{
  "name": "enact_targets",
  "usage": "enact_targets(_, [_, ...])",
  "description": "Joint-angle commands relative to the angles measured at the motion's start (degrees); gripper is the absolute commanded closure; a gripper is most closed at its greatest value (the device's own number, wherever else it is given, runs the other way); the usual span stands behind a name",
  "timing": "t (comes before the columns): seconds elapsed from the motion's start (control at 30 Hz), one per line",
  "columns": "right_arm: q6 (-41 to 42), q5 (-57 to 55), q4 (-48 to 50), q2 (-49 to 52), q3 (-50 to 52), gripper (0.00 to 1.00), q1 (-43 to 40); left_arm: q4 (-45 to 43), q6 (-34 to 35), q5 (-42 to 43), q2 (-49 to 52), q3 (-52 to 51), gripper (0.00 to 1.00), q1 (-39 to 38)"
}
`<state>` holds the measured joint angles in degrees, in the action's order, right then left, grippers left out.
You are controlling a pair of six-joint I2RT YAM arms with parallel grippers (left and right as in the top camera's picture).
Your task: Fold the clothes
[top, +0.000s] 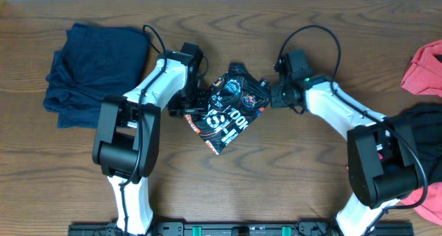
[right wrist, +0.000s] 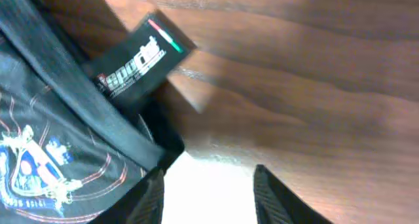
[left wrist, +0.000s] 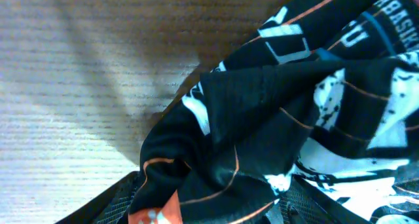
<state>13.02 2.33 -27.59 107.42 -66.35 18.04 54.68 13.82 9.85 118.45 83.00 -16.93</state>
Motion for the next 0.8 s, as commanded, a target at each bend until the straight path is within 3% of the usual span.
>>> enact_targets(0.0, [-3.0,-1.6,-3.9,-0.9,-3.4,0.55,0.1,-1.2,1.5,-0.5,-5.0,0.2,0.33,-0.1])
enact_targets(0.07, [-3.0,-3.3,-6.7,-2.2,-4.3,0.53,0.1,-4.9,1.2,-1.0,-8.4,0.4,0.21,-0.1])
enact_targets(0.13, [-2.8,-4.4,-8.5,-3.7,-4.6,0.52,0.1,-9.2,0.1,-1.9,-11.2,0.4,0.00,-0.1])
enact_targets(0.33, [-2.8,-4.4,-12.5,-6.7,-4.6,0.49,0.0,-23.1,-12.8,2.7,-14.0,0.4,0.02,-0.1])
enact_targets(0.53, [-2.4,-4.4,-15.6,-6.7,-4.6,0.49,0.0,-26.3,-24.3,14.3,-9.0,0.4,0.02,-0.1])
enact_targets(0.77, [-2.3,-4.4,-17.8,-6.7,-4.6,0.48,0.0,-28.6,-26.3,18.4,-1.8,0.4,0.02,1.2])
